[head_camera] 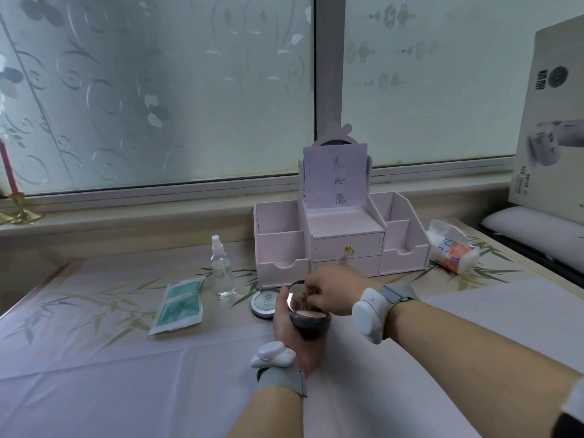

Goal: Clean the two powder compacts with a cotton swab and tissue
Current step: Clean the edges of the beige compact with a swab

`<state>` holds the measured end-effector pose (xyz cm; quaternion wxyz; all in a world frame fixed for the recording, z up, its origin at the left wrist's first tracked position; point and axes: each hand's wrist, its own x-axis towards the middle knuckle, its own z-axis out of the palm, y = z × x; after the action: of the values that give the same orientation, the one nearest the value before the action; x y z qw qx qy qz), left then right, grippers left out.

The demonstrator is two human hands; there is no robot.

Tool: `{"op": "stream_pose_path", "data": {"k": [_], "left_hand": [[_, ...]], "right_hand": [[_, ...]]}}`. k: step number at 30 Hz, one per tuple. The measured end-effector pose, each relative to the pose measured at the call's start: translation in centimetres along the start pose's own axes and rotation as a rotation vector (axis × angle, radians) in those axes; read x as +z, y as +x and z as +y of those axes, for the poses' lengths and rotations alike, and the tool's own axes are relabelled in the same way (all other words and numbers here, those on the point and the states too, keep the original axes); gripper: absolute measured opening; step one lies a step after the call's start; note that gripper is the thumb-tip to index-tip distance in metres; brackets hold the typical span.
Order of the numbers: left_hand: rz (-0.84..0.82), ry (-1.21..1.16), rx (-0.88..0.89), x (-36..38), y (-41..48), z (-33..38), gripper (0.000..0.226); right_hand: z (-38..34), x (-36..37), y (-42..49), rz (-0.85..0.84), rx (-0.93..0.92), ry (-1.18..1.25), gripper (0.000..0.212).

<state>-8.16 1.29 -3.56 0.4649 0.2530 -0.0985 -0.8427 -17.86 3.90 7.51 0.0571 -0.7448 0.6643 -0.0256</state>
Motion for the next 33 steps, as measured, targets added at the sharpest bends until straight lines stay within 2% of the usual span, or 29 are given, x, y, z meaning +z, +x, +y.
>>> {"op": "stream_pose_path", "data": {"k": [6,8,11,12,14,15,17,20,23,26,33], "left_hand": [[-0.004,0.109,0.074,-0.1,0.1,-0.1,0.042],[-0.104,0.010,0.003,0.0,-0.3,0.3,0.038],[-0.160,-0.059,0.039,-0.6,-0.2,-0.4,0.024],[-0.211,-0.061,0.030,-0.3,-0.4,-0.5,0.012],[-0.279,-0.065,0.030,-0.1,0.0,-0.9,0.023],[-0.291,-0.022,0.022,0.3,-0.8,-0.6,0.011],[-0.165,0.100,0.105,0.3,-1.0,-0.4,0.024],[-0.177,0.105,0.074,0.2,-0.9,-0.1,0.019],[-0.110,0.061,0.024,0.3,-0.8,0.2,0.036],[-0.116,-0.027,-0.042,0.7,-0.8,0.3,0.044],[-0.105,-0.048,-0.035,0.9,-1.2,0.2,0.036]], "right_hand": [[0.1,0.3,-0.2,0.050,-0.012,0.072,0.021],[-0.3,0.5,0.1,0.063,-0.006,0.092,0.020],[-0.9,0.7,0.6,0.088,-0.011,0.067,0.020],[-1.1,0.7,0.6,0.110,-0.007,0.062,0.021],[-1.1,0.8,0.7,0.179,0.015,0.066,0.021],[-1.1,0.8,0.8,0.215,0.031,0.071,0.020],[-1.0,0.9,0.9,0.268,0.083,0.084,0.021],[-0.6,0.8,0.8,0.305,0.162,0.075,0.021],[-0.1,0.6,0.4,0.288,0.198,0.047,0.021],[0.2,0.4,-0.1,0.275,0.208,0.004,0.019],[0.6,-0.4,-1.0,0.181,0.217,-0.051,0.019]]}}
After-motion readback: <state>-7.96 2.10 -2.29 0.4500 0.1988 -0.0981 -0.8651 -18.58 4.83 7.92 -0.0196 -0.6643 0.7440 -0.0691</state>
